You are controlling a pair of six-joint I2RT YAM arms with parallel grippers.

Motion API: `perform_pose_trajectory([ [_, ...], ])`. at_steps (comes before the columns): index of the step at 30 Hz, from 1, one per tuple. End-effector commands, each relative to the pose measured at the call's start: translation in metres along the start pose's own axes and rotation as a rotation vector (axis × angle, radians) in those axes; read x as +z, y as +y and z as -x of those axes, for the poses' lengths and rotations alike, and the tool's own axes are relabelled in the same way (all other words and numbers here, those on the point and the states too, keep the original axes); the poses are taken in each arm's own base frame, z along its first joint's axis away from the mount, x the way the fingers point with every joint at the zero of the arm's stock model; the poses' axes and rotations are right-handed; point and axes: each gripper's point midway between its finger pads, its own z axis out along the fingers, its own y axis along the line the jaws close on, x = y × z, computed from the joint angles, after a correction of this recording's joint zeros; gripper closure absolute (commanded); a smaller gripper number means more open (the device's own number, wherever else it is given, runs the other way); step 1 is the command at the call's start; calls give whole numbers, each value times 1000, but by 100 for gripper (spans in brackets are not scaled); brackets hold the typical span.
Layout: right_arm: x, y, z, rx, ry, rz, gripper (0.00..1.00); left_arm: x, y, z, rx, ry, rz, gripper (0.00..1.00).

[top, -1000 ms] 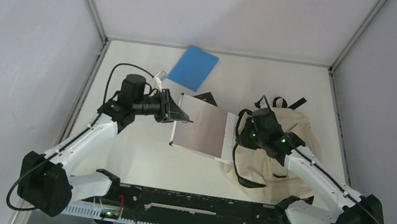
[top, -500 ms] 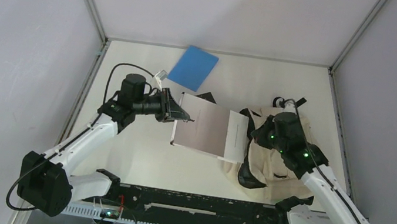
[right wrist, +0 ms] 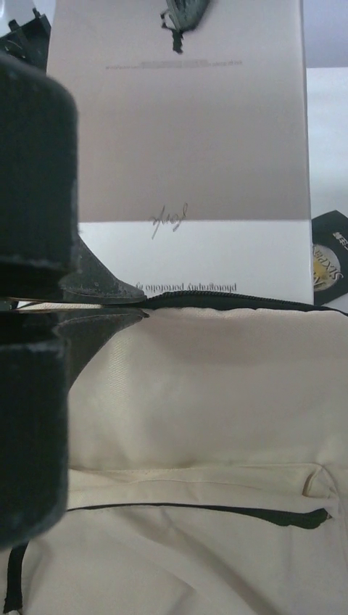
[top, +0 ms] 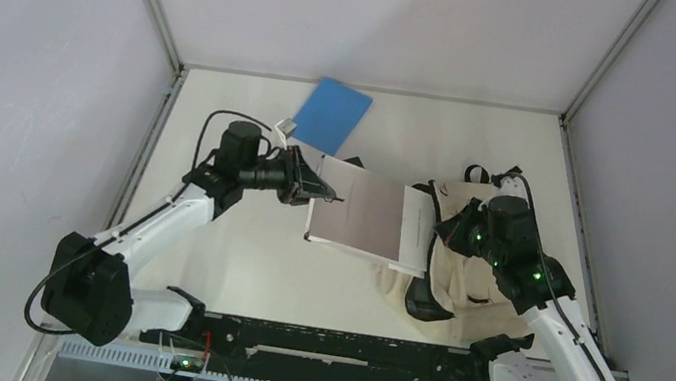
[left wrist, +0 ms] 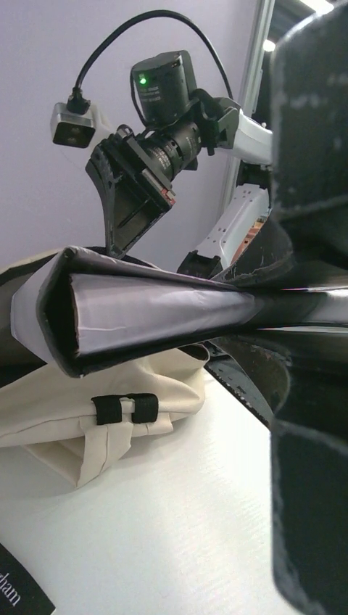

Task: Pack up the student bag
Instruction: Place the book in the student bag.

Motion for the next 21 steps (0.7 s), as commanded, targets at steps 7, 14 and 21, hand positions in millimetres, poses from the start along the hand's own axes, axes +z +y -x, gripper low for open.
perform_pose_trajectory([
  [7, -49, 56, 53, 2, -184, 223, 100, 36, -17, -14, -7, 89, -24, 100],
  [14, -66, 89, 56, -9, -167, 377, 100, 65, -28, -14, -1, 75, -42, 100],
  [21, -61, 88, 53, -2, -152, 357, 100, 122, -47, -5, -48, 47, -152, 100],
])
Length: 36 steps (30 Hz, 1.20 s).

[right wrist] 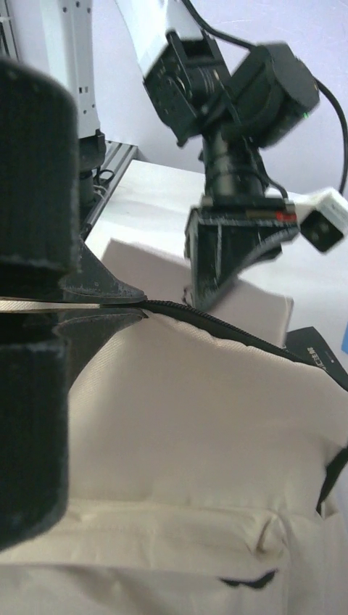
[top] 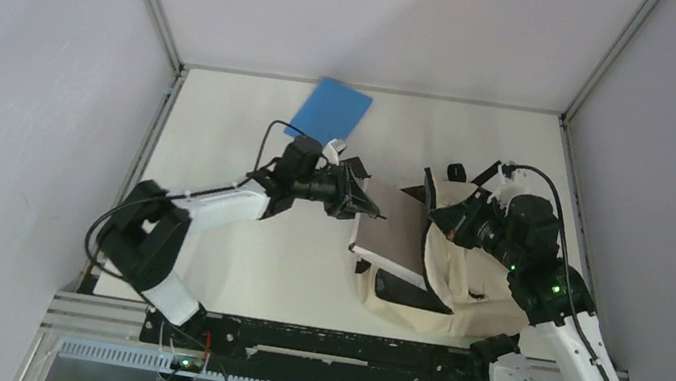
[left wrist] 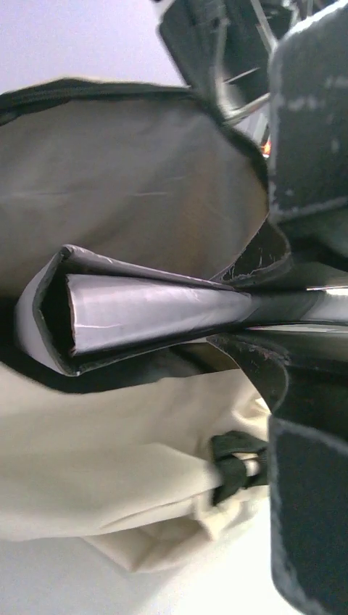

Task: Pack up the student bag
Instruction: Place the book in the student bag.

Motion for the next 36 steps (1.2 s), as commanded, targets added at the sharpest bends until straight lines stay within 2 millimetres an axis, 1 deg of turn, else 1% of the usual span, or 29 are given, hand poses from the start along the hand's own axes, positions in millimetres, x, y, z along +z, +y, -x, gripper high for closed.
perform_pose_trajectory([
  [1, -10, 33, 26, -9, -91, 102, 100, 31, -70, 22, 47, -52, -215, 100],
  [2, -11, 33, 27, -8, -97, 101, 100, 42, -69, 20, 40, -42, -220, 100],
  [4, -12, 32, 27, -2, -101, 97, 100, 59, -77, 13, 24, -21, -271, 100],
  [7, -12, 30, 26, 18, -112, 85, 100, 79, -89, 3, -4, -13, -346, 100],
  [11, -5, 28, 20, 57, -102, 85, 100, 103, -107, -16, 12, 0, -415, 100],
  [13, -1, 29, 15, 69, -90, 91, 100, 120, -101, -22, 16, 8, -381, 100],
  [15, 2, 30, 12, 71, -83, 91, 100, 136, -87, -28, 21, 18, -320, 100],
  [17, 3, 31, 11, 66, -80, 90, 100, 147, -73, -33, 7, 21, -283, 100],
  [23, 10, 32, 6, 67, -62, 82, 100, 172, -44, -60, -7, 101, -217, 100],
  [24, 10, 32, 5, 65, -61, 80, 100, 175, -37, -64, -5, 119, -195, 98],
  [26, 11, 31, 4, 68, -61, 79, 100, 180, -23, -72, 6, 151, -143, 90],
  [28, 12, 30, 4, 71, -63, 75, 100, 182, -14, -77, 22, 171, -110, 78],
  [29, 12, 30, 4, 71, -63, 75, 100, 181, -14, -80, 31, 187, -112, 70],
  [32, 12, 29, 4, 74, -64, 72, 100, 176, -20, -85, 64, 218, -140, 43],
  [34, 11, 29, 4, 74, -66, 71, 100, 171, -15, -87, 92, 222, -108, 29],
  [36, 10, 28, 4, 74, -70, 68, 100, 166, -8, -88, 128, 224, -57, 18],
])
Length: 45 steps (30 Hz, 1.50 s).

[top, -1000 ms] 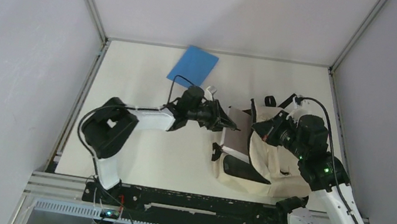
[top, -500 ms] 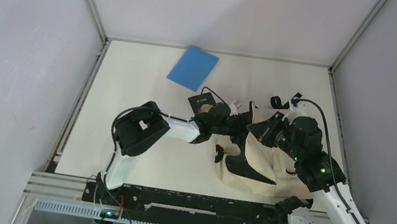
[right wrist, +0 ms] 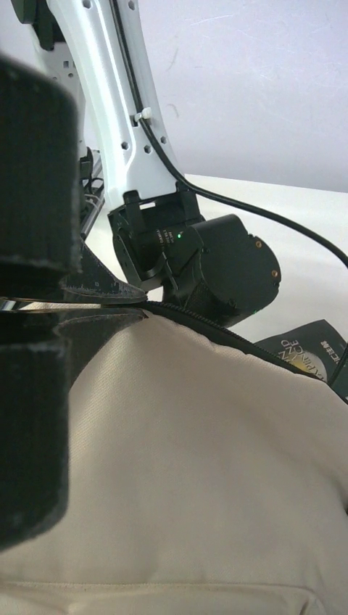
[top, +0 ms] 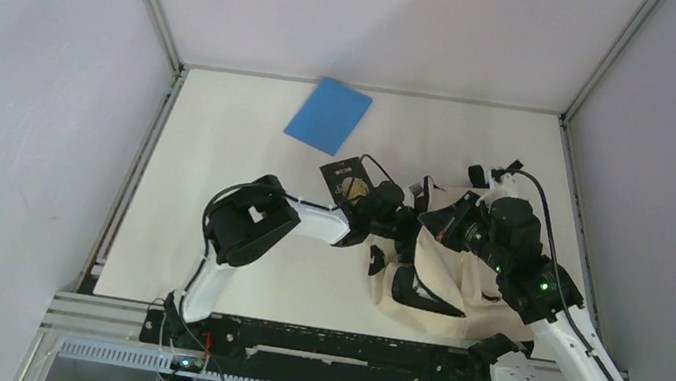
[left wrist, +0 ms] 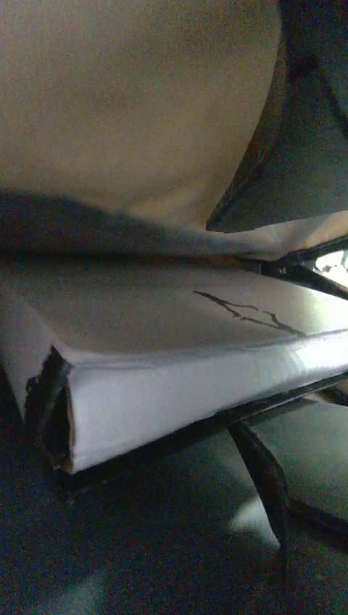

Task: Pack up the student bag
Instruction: Place the book in the student bag.

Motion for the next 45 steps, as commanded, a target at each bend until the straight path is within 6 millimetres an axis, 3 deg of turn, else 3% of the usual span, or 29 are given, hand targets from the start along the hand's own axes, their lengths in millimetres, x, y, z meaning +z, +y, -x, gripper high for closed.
perform_pose_trajectory([
  [1, -7, 27, 20, 6, -84, 105, 100, -10, -10, -14, 131, 54, 49, 16],
  [4, -7, 26, 21, 8, -88, 99, 100, -21, -3, -18, 172, 64, 124, 15],
  [8, -6, 28, 21, 8, -87, 104, 100, -35, -11, -25, 227, 68, 146, 11],
  [20, -9, 25, 24, 9, -105, 92, 100, -85, -16, -16, 422, 29, 370, 12],
  [23, -11, 24, 25, 6, -115, 91, 100, -95, -1, -13, 415, 15, 450, 19],
  [30, -12, 22, 24, 7, -109, 84, 100, -115, 21, 4, 413, -84, 607, 51],
  [32, -12, 22, 24, 5, -110, 84, 100, -117, 25, 9, 417, -98, 643, 49],
  [34, -12, 23, 24, 3, -110, 87, 100, -117, 29, 16, 419, -104, 686, 36],
  [36, -12, 23, 24, 4, -109, 88, 100, -115, 33, 24, 424, -124, 720, 31],
  [45, -13, 22, 22, -1, -104, 87, 100, -87, 38, 54, 409, -153, 728, 37],
])
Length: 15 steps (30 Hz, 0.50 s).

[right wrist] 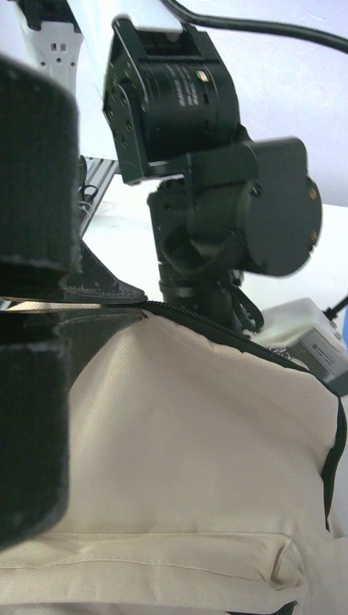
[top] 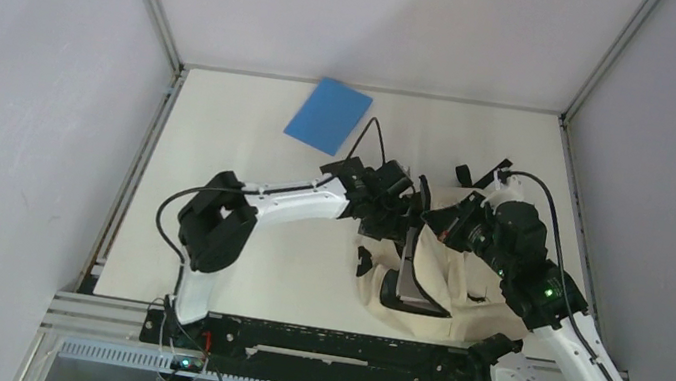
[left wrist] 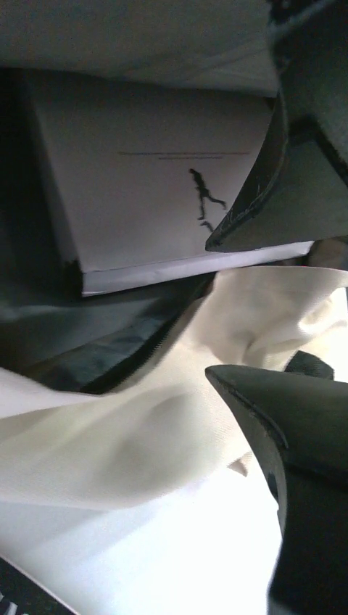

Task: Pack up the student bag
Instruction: Place the book in the student bag, then adjust the student bag at the center of the board.

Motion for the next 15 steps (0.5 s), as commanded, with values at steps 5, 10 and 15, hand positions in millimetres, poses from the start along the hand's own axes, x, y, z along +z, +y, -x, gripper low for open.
perform_pose_trajectory([
  [5, -5, 18, 16, -8, -61, 69, 100, 28, -8, 28, 8, -10, 40, 54],
  [10, -8, 12, 17, -18, -70, 48, 100, 1, -25, 44, -10, -37, -72, 100],
  [15, -15, -1, 21, -27, -93, 7, 100, -47, -14, 57, 25, -51, -150, 100],
])
